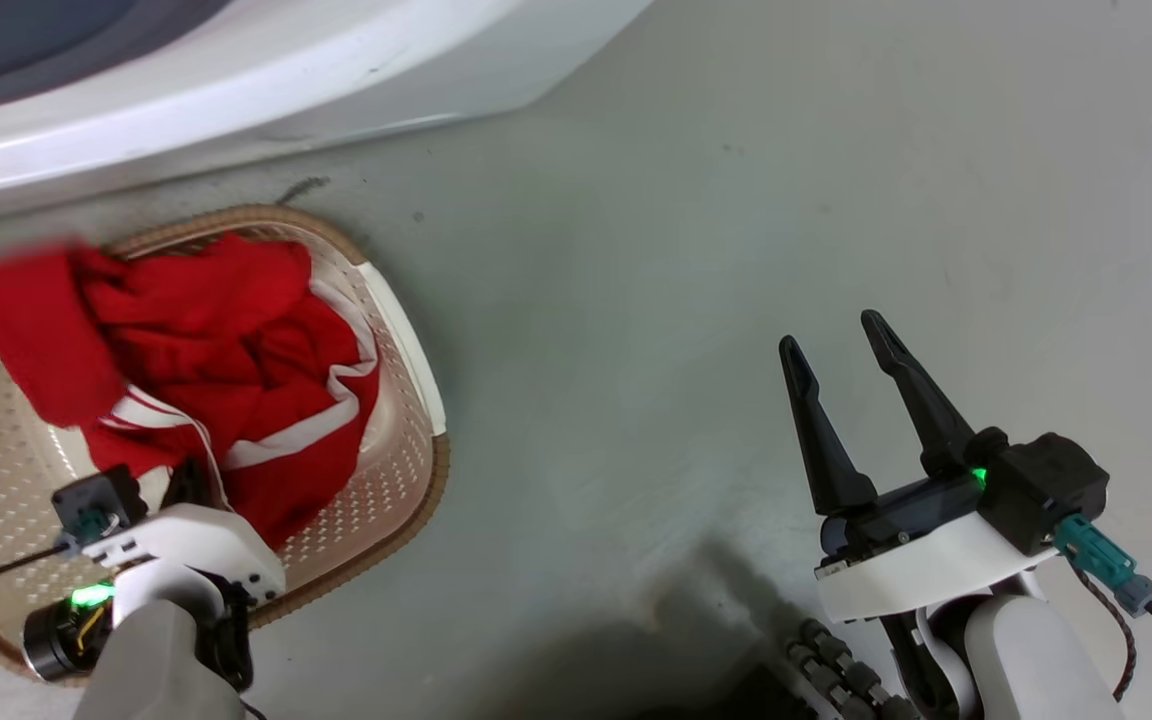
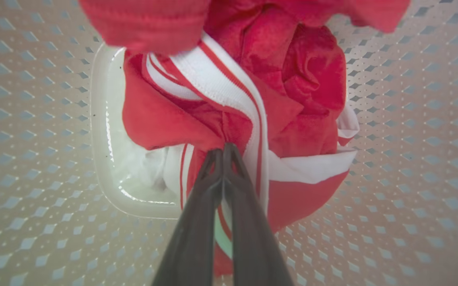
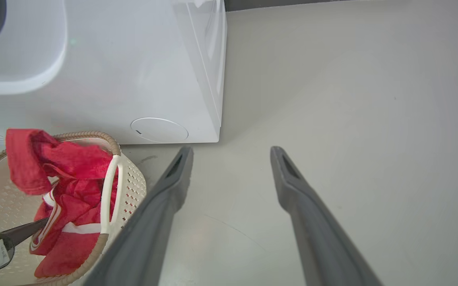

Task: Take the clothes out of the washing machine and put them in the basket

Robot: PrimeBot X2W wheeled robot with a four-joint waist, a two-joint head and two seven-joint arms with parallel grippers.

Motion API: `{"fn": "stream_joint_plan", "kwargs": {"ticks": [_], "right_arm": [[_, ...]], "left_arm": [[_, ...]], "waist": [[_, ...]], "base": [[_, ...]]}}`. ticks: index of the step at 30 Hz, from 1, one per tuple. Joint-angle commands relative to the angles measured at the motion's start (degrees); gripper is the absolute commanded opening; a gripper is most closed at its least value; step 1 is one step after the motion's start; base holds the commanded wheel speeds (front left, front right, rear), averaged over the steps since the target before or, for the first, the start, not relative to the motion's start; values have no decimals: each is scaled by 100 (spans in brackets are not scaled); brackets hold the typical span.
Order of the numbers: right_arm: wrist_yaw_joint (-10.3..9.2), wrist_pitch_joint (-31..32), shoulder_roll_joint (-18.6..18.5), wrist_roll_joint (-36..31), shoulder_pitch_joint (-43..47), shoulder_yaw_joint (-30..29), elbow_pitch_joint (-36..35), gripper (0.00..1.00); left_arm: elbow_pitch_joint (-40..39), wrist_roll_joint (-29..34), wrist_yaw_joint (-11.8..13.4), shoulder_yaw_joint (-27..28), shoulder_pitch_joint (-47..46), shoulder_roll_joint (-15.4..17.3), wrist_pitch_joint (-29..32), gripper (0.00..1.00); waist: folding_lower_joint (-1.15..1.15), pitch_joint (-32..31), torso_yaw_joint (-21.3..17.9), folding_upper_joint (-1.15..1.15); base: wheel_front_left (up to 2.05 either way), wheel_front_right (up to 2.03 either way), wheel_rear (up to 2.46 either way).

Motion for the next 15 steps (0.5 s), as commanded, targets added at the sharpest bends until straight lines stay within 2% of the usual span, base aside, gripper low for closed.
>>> {"fn": "stream_joint_plan", "kwargs": {"ticks": [1,3,4,5,6,15], "right_arm": [[-2,-46,5,10,-113,13,24,100],[-2,-66,5,6,-134,18,55,100],[-2,-70,5,6,-142,16,74,100],[-2,-77,5,4,-159,17,97,100],[-2,-82,5,-5,-174,21,123,100],[-2,-106,3,-83,-76,-55,393,100]], "left_arm": [[90,-28,32,55,-144,65,-15,0],[216,-24,41,82,-237,72,-15,0],[269,-12,56,84,-284,68,-15,7],[324,-9,72,98,-327,69,-15,40],[359,-5,93,110,-359,78,-15,100],[500,47,-9,136,-17,-118,-15,100]], "waist": [[-1,129,-72,0],[-1,148,-74,0],[-1,146,-71,0],[-1,132,-67,0],[-1,95,-58,0],[-1,-860,142,0]], "base": [[0,0,0],[0,0,0],[0,0,0],[0,0,0],[0,0,0],[0,0,0]]}}
